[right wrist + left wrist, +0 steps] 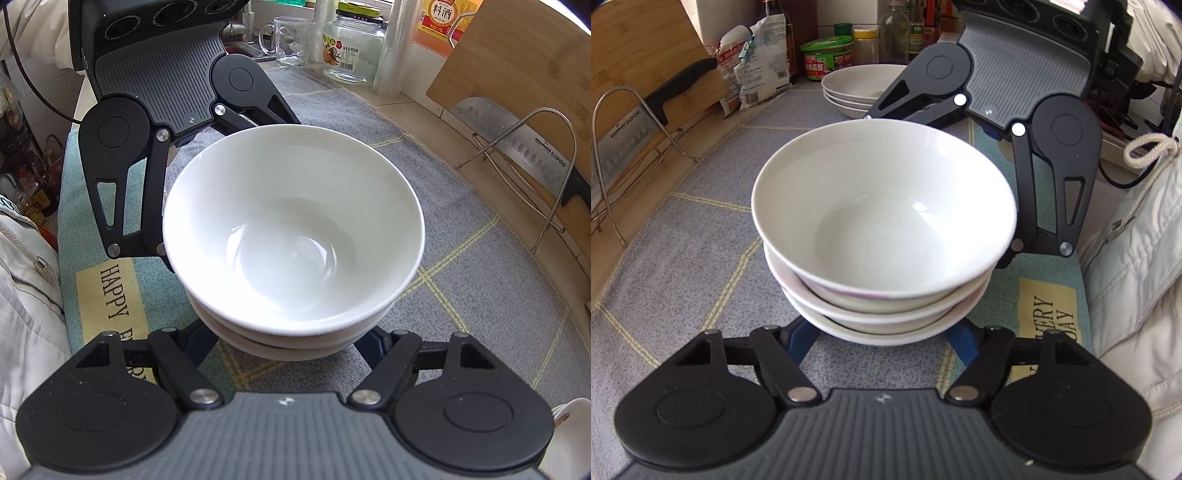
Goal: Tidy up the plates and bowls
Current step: 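Lift and carry the bowl stack with both tools over the white plate stack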
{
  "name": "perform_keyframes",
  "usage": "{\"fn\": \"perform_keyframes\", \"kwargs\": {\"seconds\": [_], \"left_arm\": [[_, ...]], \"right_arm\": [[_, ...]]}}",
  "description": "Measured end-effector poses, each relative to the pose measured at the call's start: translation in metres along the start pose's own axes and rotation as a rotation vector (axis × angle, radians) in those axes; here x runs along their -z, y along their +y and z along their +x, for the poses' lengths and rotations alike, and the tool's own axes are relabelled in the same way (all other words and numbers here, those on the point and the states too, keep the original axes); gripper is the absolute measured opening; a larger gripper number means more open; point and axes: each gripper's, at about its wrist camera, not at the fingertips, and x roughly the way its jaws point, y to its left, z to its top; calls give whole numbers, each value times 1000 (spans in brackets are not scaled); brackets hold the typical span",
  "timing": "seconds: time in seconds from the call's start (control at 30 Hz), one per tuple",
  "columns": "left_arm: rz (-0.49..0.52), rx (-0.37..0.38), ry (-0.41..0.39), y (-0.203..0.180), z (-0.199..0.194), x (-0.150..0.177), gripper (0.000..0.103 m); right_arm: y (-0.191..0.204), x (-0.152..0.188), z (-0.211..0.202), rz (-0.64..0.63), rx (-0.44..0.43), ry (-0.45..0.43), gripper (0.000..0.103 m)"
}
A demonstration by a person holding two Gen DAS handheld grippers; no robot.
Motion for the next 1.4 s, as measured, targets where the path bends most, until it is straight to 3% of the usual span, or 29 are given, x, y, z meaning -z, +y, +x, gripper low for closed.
{"fn": "perform_keyframes", "kwargs": {"seconds": [0.9,1.4], "left_arm": [[-3,-12,32,-7,3,-7,74],[-80,-44,33,-36,-4,-51,74]], "right_arm": [[-1,-4,3,10,-2,23,82],[-14,9,-43,-20,-59,14,82]]}}
